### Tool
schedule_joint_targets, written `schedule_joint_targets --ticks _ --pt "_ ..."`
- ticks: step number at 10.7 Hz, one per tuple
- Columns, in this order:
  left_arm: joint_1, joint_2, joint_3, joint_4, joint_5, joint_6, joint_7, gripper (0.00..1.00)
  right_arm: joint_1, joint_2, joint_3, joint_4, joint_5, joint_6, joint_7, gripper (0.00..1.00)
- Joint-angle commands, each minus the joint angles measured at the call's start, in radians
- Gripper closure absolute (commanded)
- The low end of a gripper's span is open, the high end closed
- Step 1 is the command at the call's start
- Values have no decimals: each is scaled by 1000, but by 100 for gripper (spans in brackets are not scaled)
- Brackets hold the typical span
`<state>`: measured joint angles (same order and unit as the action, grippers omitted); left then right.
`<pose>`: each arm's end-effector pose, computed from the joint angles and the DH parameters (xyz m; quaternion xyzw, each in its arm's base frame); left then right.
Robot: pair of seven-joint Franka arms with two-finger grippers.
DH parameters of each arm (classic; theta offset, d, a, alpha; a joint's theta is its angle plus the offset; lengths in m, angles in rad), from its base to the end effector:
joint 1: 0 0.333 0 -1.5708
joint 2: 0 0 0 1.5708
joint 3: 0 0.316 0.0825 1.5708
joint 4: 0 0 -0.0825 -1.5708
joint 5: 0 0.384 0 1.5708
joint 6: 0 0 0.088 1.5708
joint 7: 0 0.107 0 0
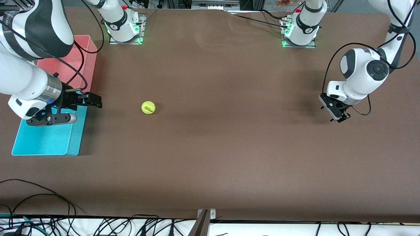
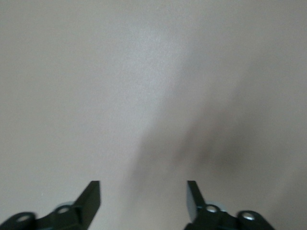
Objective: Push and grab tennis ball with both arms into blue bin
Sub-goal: 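Push the tennis ball with the left gripper toward the right gripper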
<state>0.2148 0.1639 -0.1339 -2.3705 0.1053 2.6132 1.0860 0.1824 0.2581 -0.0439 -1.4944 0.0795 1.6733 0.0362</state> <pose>0.5145 0.0388 0.2640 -0.8540 0.5185 -0.0242 0.0369 0.6247 0.0979 0.5160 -0.9976 -0.0459 0.0422 0.0302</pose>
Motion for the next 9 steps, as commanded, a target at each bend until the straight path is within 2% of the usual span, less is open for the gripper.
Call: schedule_joint_targets --ticks 1,3,7,9 --pt "12 -104 -3 -13 22 -61 9 0 5 1 -4 6 25 13 -10 0" --pt "11 -165 -4 -13 22 -61 9 0 5 -2 -4 8 23 6 -13 0" --pt "11 -219 0 19 11 -59 5 0 5 -13 12 13 25 -4 -18 0" --pt "11 -245 37 37 7 -80 -11 0 5 -46 12 13 23 -52 -16 0"
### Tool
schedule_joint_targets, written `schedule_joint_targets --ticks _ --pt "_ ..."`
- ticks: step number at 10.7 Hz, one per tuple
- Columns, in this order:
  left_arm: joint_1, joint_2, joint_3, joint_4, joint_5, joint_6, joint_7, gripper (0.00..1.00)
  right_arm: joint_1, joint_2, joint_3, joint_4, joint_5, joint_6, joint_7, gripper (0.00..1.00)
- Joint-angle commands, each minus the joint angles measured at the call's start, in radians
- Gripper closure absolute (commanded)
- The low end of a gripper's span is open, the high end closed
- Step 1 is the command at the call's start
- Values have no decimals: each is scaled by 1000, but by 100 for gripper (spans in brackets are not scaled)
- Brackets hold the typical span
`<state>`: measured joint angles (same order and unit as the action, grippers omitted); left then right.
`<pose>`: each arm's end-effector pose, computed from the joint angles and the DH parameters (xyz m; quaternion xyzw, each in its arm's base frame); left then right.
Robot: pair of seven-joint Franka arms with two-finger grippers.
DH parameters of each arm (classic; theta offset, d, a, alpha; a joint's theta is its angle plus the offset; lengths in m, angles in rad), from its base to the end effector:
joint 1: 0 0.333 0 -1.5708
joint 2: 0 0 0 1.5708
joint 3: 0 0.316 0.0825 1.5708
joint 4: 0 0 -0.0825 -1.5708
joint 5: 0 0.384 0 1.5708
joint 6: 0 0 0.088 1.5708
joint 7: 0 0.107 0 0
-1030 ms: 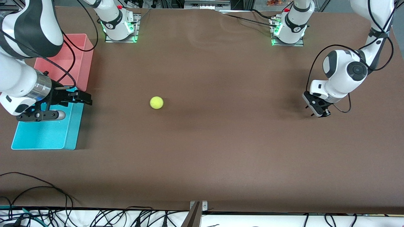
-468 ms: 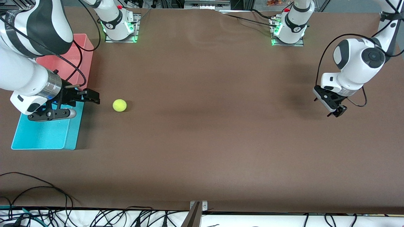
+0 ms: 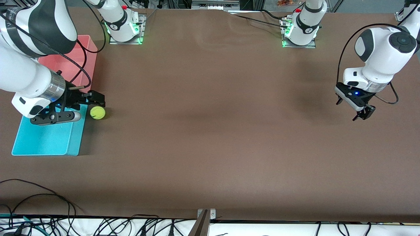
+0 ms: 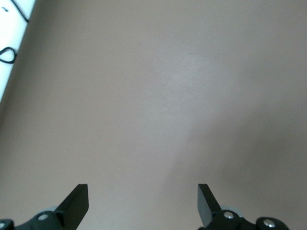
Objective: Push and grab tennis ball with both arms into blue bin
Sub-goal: 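Draw back the left gripper while the right gripper moves toward the ball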
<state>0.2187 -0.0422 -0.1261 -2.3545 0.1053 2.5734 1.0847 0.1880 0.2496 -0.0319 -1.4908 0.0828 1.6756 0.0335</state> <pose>0.5185 0.0463 0.3728 -0.8514 0.5069 -0.0876 0.1024 0.6221 0.1082 0.5232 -0.9972 -0.0559 0.0357 0.0338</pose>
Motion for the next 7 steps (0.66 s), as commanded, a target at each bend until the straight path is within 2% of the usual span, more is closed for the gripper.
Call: schedule_joint_targets --ticks 1,3,4,5,7 --pt "7 -63 31 43 7 -100 -34 0 -2 -52 -13 9 18 -115 -15 0" --pt "-1 -113 31 130 7 -287 -115 0 -10 -53 -19 10 2 -296 -61 0" --pt "-4 -117 31 193 7 -380 -132 0 -13 -70 -57 38 3 -319 -88 0" --pt "-4 -117 31 242 7 -445 -134 0 -15 -76 -78 146 14 -348 -102 0" --pt "-4 -119 33 335 7 -566 -162 0 -15 -61 -85 168 14 -404 -89 0"
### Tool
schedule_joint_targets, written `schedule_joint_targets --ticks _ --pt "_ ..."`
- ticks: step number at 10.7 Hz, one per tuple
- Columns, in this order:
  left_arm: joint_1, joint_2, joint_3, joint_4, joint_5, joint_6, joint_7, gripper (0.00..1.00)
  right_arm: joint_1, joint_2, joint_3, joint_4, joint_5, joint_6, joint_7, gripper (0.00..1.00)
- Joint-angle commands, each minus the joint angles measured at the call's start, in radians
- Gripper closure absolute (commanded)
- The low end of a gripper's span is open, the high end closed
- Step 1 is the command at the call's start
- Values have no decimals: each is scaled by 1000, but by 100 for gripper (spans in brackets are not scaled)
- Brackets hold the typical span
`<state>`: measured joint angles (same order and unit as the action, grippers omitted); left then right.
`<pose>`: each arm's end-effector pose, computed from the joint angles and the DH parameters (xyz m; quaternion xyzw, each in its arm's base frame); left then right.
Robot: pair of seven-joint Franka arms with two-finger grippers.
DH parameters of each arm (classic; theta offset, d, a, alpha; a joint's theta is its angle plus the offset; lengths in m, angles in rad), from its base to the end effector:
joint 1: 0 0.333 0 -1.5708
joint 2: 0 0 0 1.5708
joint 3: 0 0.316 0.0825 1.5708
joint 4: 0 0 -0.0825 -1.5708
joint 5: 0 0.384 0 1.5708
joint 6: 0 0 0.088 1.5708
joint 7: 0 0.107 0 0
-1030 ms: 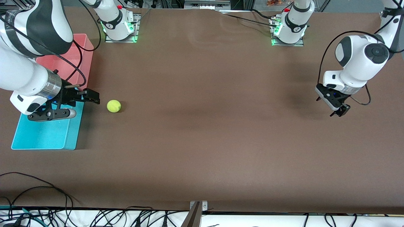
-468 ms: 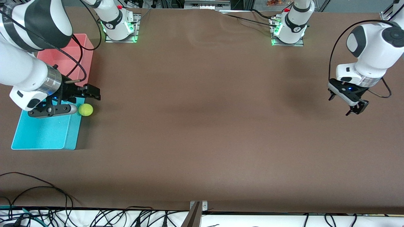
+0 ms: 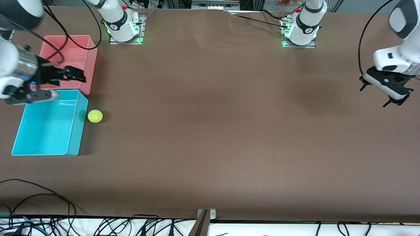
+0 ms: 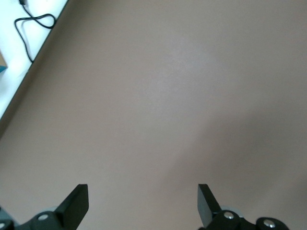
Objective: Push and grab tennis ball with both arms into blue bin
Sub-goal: 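Draw back the left gripper while the right gripper moves toward the ball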
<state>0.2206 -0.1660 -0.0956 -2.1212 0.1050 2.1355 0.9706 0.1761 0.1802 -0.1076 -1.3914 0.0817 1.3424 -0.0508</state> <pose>0.5176 0.0676 0.5012 -0.8968 0.4299 -0.0478 0.0931 0.5805 0.0559 0.5879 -0.9910 -0.0636 0.1141 0.0299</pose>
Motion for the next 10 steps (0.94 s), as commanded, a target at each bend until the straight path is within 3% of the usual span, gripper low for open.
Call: schedule_joint_targets --ticks 1,3,4,8,10 --pt "-9 5 1 157 7 -203 -123 0 5 43 -8 68 19 -46 -1 0" --pt "-32 3 -4 243 -22 -334 -298 0 14 111 2 69 26 182 -15 0" --pt "-30 -6 0 277 -92 -391 -382 0 14 131 5 80 27 255 -20 0" --pt "-38 -12 -21 343 -134 -529 -694 0 29 142 68 77 21 274 -156 0" --pt "-41 -7 -21 371 -134 -555 -717 0 43 153 69 75 -32 299 -240 0"
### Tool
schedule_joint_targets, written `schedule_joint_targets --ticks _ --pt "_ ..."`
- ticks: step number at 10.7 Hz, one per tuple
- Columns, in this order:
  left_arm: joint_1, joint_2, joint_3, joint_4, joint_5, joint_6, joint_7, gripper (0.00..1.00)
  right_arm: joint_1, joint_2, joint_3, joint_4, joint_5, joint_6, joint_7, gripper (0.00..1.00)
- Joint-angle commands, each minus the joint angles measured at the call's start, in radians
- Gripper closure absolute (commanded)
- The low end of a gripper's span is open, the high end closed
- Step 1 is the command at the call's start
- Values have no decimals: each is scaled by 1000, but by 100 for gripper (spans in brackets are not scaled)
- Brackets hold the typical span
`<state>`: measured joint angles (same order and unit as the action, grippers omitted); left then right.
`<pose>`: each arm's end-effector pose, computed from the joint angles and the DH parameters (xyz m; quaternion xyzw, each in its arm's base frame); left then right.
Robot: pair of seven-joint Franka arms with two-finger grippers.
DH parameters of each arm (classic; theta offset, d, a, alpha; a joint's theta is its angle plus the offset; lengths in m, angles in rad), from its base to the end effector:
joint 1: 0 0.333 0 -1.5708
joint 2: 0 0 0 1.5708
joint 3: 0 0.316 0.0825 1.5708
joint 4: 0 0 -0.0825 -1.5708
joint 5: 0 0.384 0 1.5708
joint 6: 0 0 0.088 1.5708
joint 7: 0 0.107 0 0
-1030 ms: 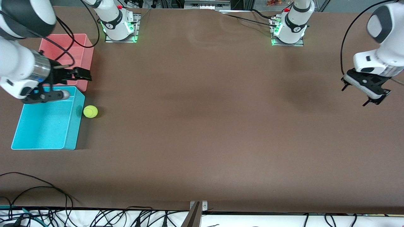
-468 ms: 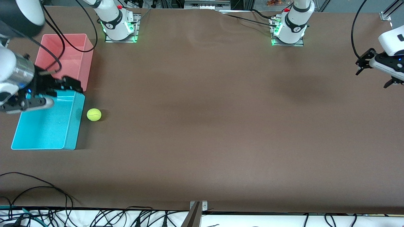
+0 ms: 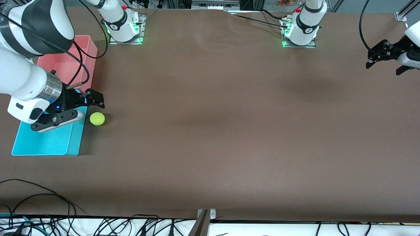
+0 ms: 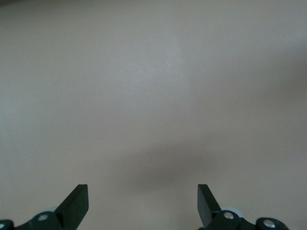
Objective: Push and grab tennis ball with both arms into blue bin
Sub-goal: 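Draw back the left gripper while the right gripper moves toward the ball, then lower the right gripper over the tennis ball and close on it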
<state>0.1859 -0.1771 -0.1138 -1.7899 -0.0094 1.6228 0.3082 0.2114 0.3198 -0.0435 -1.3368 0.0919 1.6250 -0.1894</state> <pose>0.5012 0.0304 0.6181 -0.9931 0.1167 -0.0034 0.0061 0.6404 0.1225 0.5471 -0.9836 -0.1754 0.0152 0.0391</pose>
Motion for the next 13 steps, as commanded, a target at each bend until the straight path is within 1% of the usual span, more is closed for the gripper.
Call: schedule_joint_targets --ticks 1,3,4,5,6,7,8,9,10,12,13 --pt "-26 8 -1 41 -18 -43 -55 0 25 13 5 21 -64 19 -108 0" --pt "-77 43 2 81 -6 -43 -60 0 37 13 11 7 -63 7 -149 0" --pt "-80 56 -3 98 -4 -43 -87 0 39 10 10 -20 -66 -2 -180 0" --pt "-86 88 5 122 -4 -43 -90 0 31 12 8 -27 -66 -31 -233 0" --pt "-86 128 9 170 -4 -44 -89 0 32 22 8 -39 -67 -16 -371 0" --pt "-89 148 16 190 -4 -46 -90 0 40 36 8 -44 -72 31 -451 0" --pt "-121 157 41 193 -3 -49 -92 0 39 48 8 -77 -73 70 -496 0" --pt "-184 165 109 195 -3 -50 -90 0 40 57 8 -115 -78 134 -609 0" --pt "-198 165 129 210 -4 -50 -90 0 36 73 8 -163 -77 198 -751 0" --pt "-198 173 126 210 -4 -58 -92 0 8 73 2 -304 -69 345 -954 0" --pt "-198 179 126 208 -4 -58 -92 0 -6 74 4 -352 -64 395 -1058 0"
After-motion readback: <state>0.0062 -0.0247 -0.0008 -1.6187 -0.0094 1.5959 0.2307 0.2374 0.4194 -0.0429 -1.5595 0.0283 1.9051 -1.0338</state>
